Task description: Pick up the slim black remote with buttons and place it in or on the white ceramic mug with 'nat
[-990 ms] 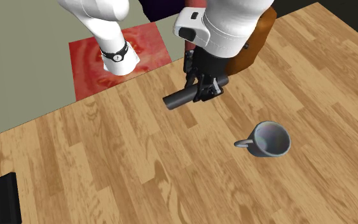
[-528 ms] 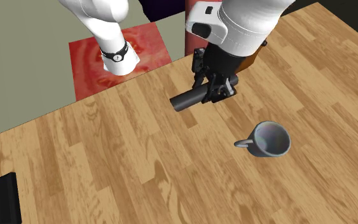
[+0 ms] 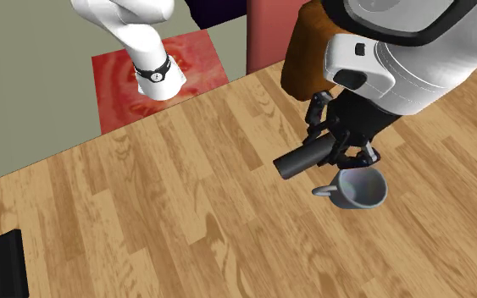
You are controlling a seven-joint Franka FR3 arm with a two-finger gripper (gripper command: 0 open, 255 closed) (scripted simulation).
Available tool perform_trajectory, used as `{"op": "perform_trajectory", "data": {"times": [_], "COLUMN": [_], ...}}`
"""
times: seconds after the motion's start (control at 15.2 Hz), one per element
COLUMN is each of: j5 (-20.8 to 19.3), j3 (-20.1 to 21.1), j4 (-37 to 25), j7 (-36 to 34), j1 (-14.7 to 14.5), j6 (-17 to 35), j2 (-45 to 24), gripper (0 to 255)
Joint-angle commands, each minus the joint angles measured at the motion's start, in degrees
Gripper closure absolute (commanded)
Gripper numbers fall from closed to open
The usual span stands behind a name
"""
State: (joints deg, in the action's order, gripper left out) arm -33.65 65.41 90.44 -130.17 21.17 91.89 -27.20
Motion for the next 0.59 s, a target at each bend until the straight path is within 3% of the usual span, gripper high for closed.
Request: {"op": "perform_trajectory", "data": {"times": [0.0,0.2,0.33,0.53], "j5": [-3.7,-8.1,-11.3,-11.2], "j3": [-3.6,-8.2,-11.6,-11.5], "j4": [-7.5,-20.8,-33.7,-30.6], "j7": [-1.2,-0.3,1.9,1.0], "j1": [-7.3,-17.2,-25.4,-24.1], "j6": [-3.2,-8.1,-12.4,-10.1], "j2": [-5.5,-13.2,-19.5,-19.5], "gripper": [255,255,255,255]}}
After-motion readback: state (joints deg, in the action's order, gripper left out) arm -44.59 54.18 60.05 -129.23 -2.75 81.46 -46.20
